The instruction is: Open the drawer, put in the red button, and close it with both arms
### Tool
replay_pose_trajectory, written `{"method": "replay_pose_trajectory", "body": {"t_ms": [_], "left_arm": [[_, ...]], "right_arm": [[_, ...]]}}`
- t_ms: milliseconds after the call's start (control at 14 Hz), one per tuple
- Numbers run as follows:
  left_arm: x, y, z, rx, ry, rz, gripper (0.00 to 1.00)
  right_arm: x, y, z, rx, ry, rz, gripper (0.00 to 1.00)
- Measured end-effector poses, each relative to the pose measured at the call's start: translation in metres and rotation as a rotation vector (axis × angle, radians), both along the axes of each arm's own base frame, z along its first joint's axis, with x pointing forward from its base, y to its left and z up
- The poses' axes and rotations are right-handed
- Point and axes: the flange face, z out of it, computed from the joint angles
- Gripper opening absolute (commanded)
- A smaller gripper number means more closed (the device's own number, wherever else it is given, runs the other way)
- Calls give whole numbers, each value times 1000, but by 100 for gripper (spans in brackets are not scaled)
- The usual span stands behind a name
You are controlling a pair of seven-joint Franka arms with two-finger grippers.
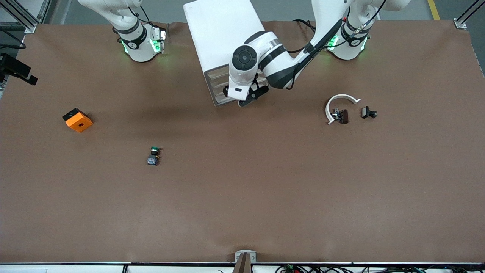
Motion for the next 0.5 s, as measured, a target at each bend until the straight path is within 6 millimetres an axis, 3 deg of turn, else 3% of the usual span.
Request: {"method": "replay_pose_trajectory", "body": {"t_ms": [287,501], "left_arm": [[72,44,8,-38,-36,47,100],[101,70,11,-55,-50,40,100]], "right_arm": [[2,-1,-1,-17,-7,6,100],[2,-2,-2,-33,-8,11,100]]}}
